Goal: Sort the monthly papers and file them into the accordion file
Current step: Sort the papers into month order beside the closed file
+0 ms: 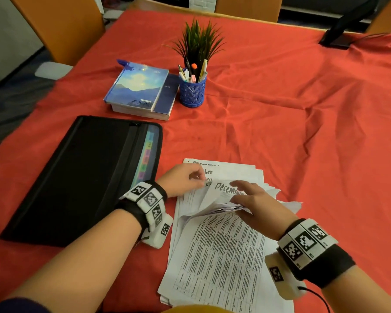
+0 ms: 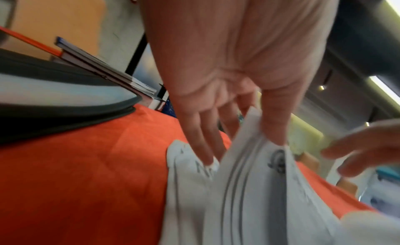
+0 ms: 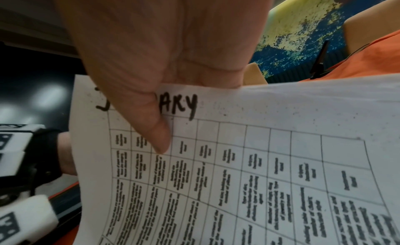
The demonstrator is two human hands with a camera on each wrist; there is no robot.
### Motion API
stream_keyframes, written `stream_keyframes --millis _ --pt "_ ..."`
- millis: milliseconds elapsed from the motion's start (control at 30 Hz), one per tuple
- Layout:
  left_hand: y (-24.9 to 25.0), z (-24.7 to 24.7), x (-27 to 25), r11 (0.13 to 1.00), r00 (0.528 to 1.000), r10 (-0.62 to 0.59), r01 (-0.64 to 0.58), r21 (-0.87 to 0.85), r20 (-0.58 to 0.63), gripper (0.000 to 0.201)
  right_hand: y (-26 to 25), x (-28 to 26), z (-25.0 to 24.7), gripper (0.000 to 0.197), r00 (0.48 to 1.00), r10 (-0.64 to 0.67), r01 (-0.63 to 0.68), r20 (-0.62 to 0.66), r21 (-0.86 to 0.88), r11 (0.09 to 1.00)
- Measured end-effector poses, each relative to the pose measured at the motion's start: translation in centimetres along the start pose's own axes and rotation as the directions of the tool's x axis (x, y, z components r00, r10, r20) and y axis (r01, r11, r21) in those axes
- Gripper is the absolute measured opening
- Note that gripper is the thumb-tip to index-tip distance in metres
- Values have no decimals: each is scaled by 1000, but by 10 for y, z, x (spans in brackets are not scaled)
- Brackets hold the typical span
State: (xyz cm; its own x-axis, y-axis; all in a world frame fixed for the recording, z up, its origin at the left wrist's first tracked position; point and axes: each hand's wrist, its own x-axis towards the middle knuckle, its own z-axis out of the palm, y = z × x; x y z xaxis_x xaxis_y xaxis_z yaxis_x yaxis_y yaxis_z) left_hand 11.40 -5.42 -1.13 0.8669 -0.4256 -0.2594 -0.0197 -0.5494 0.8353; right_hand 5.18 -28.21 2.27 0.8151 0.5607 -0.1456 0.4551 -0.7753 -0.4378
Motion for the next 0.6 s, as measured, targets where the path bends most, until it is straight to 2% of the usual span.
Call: stream_keyframes --millis 67,100,233,333,400,533,600 --pt "5 -4 -12 996 987 11 4 -88 163 15 -1 0 0 21 1000 16 -16 0 -8 1000" --pt "4 -3 -16 995 982 2 18 -101 188 14 -1 0 1 22 1000 16 -16 1 -11 1000" --pt "-8 2 -22 978 988 -110 127 -167 104 20 3 4 3 30 1000 -18 18 -11 -10 1000" --pt "-11 4 -23 981 988 -101 118 -152 115 8 1 5 2 33 999 -37 37 18 -8 999" --pt "-12 5 -22 981 988 -134 144 -130 83 13 -1 4 0 31 999 -19 19 28 -4 1000" --pt "-10 5 -20 898 967 -240 253 -361 80 15 1 3 -4 27 998 37 -38 58 20 999" --pt "-10 6 -18 885 965 -246 261 -386 89 20 1 4 -4 25 999 25 -26 39 33 999"
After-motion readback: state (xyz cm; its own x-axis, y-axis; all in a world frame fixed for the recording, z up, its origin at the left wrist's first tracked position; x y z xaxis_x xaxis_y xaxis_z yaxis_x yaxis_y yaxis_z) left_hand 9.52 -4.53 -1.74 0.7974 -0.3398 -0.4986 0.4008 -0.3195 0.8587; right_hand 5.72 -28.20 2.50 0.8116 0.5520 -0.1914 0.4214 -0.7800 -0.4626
